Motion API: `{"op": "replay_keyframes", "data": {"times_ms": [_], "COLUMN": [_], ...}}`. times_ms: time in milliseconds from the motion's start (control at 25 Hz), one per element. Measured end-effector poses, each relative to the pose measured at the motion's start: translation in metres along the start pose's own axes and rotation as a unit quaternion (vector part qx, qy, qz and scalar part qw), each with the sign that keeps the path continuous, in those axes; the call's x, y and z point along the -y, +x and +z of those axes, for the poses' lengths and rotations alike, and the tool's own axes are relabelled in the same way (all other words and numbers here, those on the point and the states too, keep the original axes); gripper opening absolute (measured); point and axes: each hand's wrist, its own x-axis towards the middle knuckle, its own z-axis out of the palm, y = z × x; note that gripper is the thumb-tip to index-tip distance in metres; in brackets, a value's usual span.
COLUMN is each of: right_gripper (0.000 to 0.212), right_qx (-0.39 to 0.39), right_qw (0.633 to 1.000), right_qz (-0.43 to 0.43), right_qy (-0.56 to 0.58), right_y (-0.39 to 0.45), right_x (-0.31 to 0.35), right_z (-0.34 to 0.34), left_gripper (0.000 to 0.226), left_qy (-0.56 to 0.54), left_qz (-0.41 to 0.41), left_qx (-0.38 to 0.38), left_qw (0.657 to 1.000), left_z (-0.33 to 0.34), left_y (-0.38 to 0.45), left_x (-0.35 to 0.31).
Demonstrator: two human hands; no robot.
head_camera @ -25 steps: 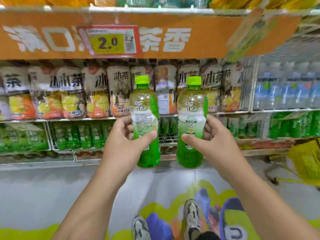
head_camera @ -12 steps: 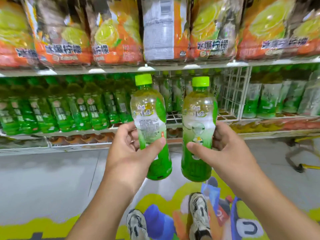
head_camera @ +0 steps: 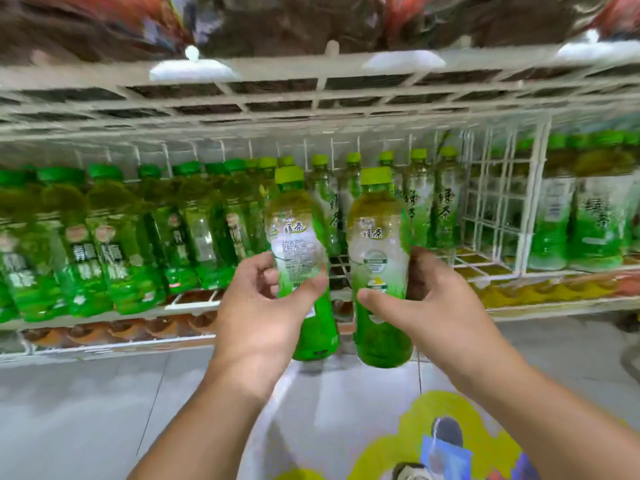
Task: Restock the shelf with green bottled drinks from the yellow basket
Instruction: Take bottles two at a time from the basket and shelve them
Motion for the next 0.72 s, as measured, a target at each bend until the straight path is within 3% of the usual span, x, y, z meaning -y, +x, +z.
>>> {"op": "replay_keyframes", "data": {"times_ms": [160, 320, 440, 560, 720], "right_gripper": [0.046, 0.053, 0.043, 0.041, 0.053], "right_qx": [-0.028, -0.013, -0.021, -0.036, -0.048], "right_qw": [0.999, 0.998, 0.999, 0.999, 0.996], "right_qz": [0.010, 0.008, 0.004, -0.002, 0.007], "right_qy": [-0.026, -0.055, -0.029, -0.026, -0.069], "right_y": [0.052, 0.089, 0.110, 0.130, 0.151], "right_x": [-0.004, -0.006, -0.014, -0.025, -0.035], "right_z": [0.006, 0.008, 0.013, 0.021, 0.030], "left_gripper": [0.052, 0.035, 0.037, 0.055, 0.069], "left_qy": [0.082, 0.077, 0.117, 0.184, 0.334], "left_qz": [0.021, 0.037, 0.059, 0.074, 0.065], "left_qx": [-0.029, -0.043, -0.061, -0.064, -0.070], "left_qw": [0.996, 0.995, 0.990, 0.978, 0.938], "left_z": [0.011, 0.027, 0.039, 0.047, 0.058], "left_y": [0.040, 0.078, 0.101, 0.119, 0.139], "left_x": [0.006, 0.012, 0.023, 0.028, 0.030]}}
